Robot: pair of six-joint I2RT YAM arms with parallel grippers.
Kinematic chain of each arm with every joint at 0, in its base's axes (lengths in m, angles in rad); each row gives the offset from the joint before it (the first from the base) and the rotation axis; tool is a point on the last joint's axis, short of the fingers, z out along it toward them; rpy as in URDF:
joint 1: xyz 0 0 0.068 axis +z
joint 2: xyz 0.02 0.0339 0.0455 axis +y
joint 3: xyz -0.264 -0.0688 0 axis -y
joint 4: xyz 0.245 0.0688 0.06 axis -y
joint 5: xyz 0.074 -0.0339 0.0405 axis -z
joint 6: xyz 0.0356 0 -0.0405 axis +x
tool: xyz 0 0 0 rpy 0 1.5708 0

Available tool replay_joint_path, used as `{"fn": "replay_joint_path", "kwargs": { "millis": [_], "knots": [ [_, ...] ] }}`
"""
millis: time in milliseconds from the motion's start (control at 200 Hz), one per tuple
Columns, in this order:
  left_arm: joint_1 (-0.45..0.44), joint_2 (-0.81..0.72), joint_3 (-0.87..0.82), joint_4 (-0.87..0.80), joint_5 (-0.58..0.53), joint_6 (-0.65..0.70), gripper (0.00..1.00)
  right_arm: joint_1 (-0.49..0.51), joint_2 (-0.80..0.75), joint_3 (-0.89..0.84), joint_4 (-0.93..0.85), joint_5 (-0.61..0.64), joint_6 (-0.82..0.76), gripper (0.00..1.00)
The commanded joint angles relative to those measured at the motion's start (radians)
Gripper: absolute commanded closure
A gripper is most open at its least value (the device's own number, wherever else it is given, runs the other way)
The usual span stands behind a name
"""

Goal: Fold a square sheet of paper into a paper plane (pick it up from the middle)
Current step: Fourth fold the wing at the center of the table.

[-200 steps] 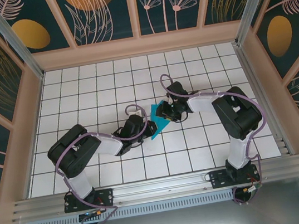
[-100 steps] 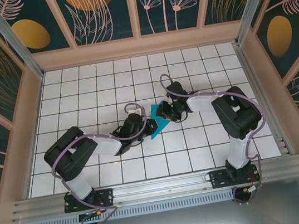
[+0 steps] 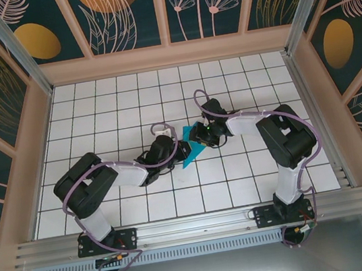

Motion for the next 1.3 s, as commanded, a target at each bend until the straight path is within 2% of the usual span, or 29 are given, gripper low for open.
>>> {"fn": "replay_joint_path", "kwargs": {
  "millis": [0, 260, 706, 1296],
  "knots": [
    [0.007, 0.007, 0.015, 0.026, 0.025, 0.009, 0.84, 0.003, 0.205, -0.081, -0.1, 0.199, 0.001, 0.56],
    [0.006, 0.048, 0.032, 0.002, 0.067, 0.005, 0.85, 0.003, 0.212, -0.074, -0.102, 0.197, 0.004, 0.56],
    [0.007, 0.06, 0.043, -0.072, -0.019, -0.002, 0.87, 0.005, 0.234, -0.081, -0.115, 0.229, -0.001, 0.55],
    [0.006, 0.079, 0.06, -0.09, -0.032, 0.0, 0.87, 0.005, 0.276, -0.076, -0.124, 0.263, -0.002, 0.57]
  ]
}}
